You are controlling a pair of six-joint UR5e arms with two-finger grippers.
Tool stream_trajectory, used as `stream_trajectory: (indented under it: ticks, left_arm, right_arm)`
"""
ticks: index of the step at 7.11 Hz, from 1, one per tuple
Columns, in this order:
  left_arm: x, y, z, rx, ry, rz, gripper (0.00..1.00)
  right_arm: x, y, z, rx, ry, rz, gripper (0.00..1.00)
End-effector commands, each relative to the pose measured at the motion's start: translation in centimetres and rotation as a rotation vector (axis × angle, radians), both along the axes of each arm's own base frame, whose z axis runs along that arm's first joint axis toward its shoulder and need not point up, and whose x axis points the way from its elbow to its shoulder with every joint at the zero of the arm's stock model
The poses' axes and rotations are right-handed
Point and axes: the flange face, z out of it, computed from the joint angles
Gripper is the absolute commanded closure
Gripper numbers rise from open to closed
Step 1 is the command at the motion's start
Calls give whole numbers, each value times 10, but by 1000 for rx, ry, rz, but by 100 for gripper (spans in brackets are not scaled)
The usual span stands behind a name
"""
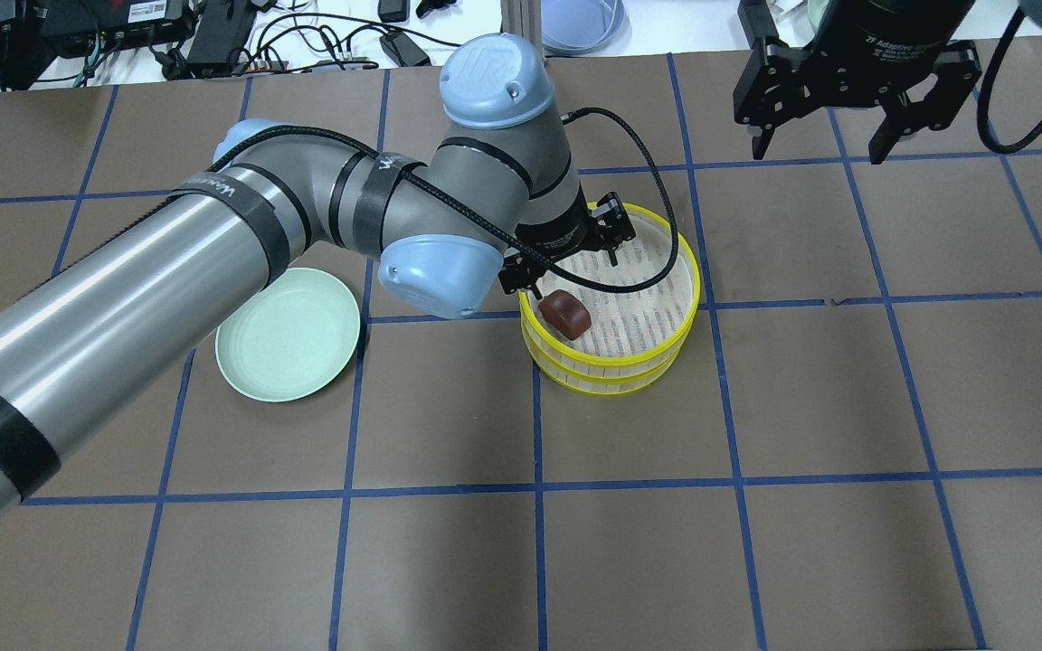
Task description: Stack buns with steamer
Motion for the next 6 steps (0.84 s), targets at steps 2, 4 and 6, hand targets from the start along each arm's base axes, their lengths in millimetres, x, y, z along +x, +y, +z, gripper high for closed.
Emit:
stream_trajectory:
  ticks: [2, 4, 6]
  left_arm:
    - [0, 0, -1, 2, 0, 3, 0]
    - [7, -4, 4, -8, 1, 2, 0]
    - [57, -18, 41, -72, -2, -14, 0]
  right_arm:
    - [0, 0, 1, -3, 0, 0, 0]
    - [0, 0, 0, -1, 0, 0, 0]
    - [0, 0, 0, -1, 0, 0, 0]
